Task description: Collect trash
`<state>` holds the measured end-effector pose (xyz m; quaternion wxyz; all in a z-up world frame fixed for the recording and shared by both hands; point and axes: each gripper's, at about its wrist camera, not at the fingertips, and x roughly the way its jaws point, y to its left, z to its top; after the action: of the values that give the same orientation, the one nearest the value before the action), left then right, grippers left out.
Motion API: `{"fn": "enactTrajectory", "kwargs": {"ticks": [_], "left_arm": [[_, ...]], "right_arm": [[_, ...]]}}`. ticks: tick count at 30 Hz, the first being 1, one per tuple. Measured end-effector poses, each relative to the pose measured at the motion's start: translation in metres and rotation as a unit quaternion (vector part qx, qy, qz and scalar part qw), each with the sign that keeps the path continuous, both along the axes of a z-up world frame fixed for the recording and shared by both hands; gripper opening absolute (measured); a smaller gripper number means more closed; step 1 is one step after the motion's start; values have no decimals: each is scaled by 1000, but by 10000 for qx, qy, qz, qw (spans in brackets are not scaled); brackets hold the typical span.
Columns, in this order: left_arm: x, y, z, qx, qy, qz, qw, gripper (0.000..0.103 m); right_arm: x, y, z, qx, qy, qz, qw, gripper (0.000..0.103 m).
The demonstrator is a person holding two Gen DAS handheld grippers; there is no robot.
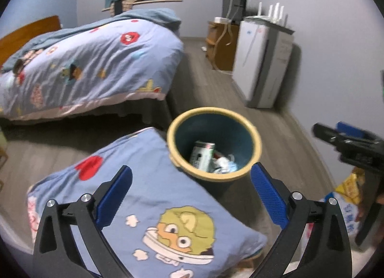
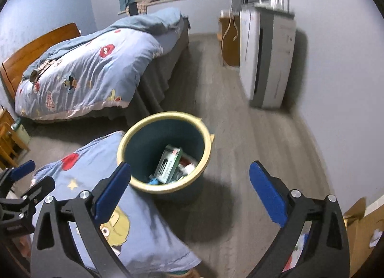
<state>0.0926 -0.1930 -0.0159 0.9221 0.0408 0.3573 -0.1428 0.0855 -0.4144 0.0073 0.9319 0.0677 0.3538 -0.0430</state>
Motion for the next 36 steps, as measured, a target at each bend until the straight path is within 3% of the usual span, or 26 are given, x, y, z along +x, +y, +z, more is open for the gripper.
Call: {"fn": "enactTrajectory", "kwargs": {"ticks": [4,7,21,36], "left_arm": [[1,10,1,-225,-52,-50,9997,98],[1,14,2,-167,-146,-24,9998,98],[-1,12,7,86,-384,-95,9992,98],[-1,11,6,76,-366,-90,9993,98]], "right_arm": [[5,14,0,-252,-64,193,9995,97],[8,25,0,-524,-72,296,9982,97],[11,31,-3,-590,21,264,9979,97],[12,28,-3,-531,51,219,9983,97]]}}
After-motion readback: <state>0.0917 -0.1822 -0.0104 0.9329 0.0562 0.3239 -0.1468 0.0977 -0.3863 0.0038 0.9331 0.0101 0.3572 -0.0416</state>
